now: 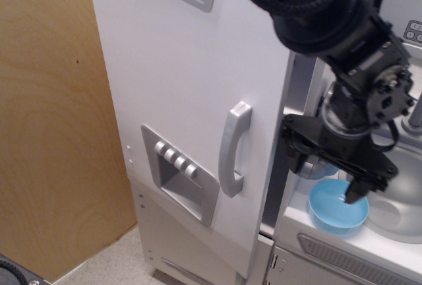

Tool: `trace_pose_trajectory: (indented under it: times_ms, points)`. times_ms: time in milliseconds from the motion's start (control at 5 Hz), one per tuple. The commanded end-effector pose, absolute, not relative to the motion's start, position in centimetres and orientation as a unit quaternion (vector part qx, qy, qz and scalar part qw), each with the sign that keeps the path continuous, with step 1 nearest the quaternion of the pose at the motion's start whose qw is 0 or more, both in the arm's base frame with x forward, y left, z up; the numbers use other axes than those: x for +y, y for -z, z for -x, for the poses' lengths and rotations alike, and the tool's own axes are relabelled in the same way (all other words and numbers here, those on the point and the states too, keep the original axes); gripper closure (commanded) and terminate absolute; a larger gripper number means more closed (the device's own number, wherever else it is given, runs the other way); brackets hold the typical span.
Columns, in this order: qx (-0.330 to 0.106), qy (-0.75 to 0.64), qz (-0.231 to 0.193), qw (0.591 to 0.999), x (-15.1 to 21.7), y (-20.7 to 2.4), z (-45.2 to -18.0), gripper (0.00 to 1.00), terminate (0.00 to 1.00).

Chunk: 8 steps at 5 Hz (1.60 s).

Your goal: Open fridge

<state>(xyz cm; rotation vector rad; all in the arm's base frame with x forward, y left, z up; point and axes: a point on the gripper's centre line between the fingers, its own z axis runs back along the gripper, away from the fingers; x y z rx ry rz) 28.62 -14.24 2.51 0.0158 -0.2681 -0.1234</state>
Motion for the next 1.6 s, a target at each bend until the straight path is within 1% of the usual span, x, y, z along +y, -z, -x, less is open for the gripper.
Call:
trace_pose_trajectory:
  times_ms: [0, 200, 400, 800, 1000, 1200, 1400]
  points:
    - [-0.123, 0.022, -0.021, 0.992, -8.3, -3.7, -26.1, 0.0, 0.0]
    - [-0.118, -0.011, -0.028, 0.993, -6.2, -3.9, -23.5, 0.0, 0.0]
    - [-0.118, -0.049, -0.027, 0.991, -3.5, -4.4, -20.7, 0.0, 0.0]
    - [-0.137, -0.101, -0.048, 0.984, 2.3, -4.3, -16.2, 0.0, 0.0]
    - [-0.105, -0.123, -0.048, 0.986, 4.6, -4.3, -16.0, 0.0, 0.0]
    - [-0.073, -0.132, -0.041, 0.988, 5.3, -3.8, -16.6, 0.0, 0.0]
    - [-0.059, -0.124, -0.022, 0.99, 5.2, -3.9, -17.4, 0.0, 0.0]
